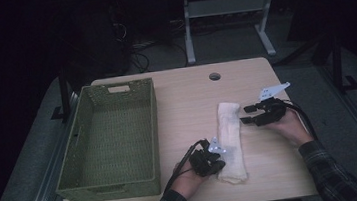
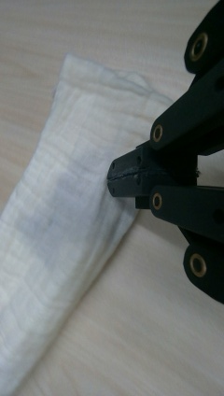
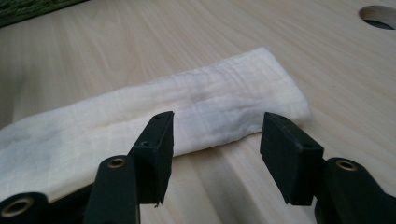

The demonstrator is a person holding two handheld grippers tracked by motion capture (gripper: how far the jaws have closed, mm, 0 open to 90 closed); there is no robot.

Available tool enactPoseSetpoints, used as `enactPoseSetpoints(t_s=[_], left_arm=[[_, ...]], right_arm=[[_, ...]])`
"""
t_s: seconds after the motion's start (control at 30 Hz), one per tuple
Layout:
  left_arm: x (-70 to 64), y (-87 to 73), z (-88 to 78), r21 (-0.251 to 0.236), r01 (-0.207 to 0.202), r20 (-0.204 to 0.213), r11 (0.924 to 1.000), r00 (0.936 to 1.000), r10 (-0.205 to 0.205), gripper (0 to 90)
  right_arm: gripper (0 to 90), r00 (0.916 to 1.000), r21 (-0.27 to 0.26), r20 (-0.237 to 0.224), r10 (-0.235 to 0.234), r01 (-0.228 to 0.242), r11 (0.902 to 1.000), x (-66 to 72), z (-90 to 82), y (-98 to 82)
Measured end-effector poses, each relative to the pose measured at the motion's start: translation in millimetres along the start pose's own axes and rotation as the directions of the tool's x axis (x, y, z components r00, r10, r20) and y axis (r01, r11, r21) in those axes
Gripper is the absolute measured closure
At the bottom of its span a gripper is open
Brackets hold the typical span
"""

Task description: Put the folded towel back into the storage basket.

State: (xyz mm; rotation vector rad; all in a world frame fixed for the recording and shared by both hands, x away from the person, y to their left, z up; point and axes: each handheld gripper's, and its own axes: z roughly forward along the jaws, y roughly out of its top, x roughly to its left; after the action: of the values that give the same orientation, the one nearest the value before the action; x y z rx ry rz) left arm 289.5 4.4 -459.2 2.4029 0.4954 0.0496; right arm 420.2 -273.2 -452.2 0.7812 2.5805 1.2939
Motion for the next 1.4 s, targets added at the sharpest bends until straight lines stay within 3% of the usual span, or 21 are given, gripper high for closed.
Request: enactPoseSetpoints(t_s=[0.2, 0.27, 0.33, 0.6, 0.77, 0.9, 0.97, 1.13, 1.4], left_arm=[[-11.8, 4.7, 4.3, 0.011, -0.053, 0.039, 0.9985, 0.9979, 0.053, 89.7], [-11.4, 5.9, 2.4, -0.014, -0.039, 0.041, 0.9991, 0.9984, 0.040, 88.0], [-6.1, 9.4, -2.1, -0.039, -0.061, 0.027, 0.9974, 0.9977, 0.062, 82.5], [7.7, 25.1, 0.1, -0.080, -0.101, 0.058, 0.9917, 0.9927, 0.105, 52.1], [13.3, 32.7, 12.4, -0.054, -0.146, 0.084, 0.9878, 0.9851, 0.150, 41.8], [14.7, 37.0, 24.6, -0.026, -0.174, 0.077, 0.9844, 0.9815, 0.175, 37.6], [14.4, 36.8, 31.6, -0.004, -0.177, 0.077, 0.9843, 0.9813, 0.176, 37.3], [15.7, 36.4, 32.2, -0.007, -0.172, 0.069, 0.9851, 0.9827, 0.172, 40.9], [13.7, 35.9, 29.1, -0.004, -0.180, 0.091, 0.9836, 0.9795, 0.180, 73.3]], right_arm=[[42.1, 0.9992, 0.026, -0.016, -0.036, 0.037, 0.9990, 7.1, 4.1, -0.3], [41.9, 0.9988, 0.029, -0.017, -0.045, 0.046, 0.9985, 8.6, 5.4, -0.5], [41.9, 0.9985, 0.026, -0.025, -0.049, 0.050, 0.9984, 10.2, 6.1, -0.2], [41.6, 0.9981, 0.029, -0.028, -0.055, 0.055, 0.9980, 10.9, 8.7, 0.0], [41.6, 0.9979, 0.034, -0.030, -0.057, 0.058, 0.9977, 10.3, 10.1, -0.4], [41.6, 0.9980, 0.034, -0.031, -0.056, 0.057, 0.9978, 9.6, 10.1, -0.4], [41.6, 0.9976, 0.035, -0.027, -0.065, 0.065, 0.9972, 8.8, 10.2, -0.6], [41.5, 0.9979, 0.037, -0.027, -0.059, 0.060, 0.9975, 8.7, 10.2, -0.9], [41.6, 0.9976, 0.031, -0.027, -0.064, 0.064, 0.9974, 8.6, 9.7, -0.5]])
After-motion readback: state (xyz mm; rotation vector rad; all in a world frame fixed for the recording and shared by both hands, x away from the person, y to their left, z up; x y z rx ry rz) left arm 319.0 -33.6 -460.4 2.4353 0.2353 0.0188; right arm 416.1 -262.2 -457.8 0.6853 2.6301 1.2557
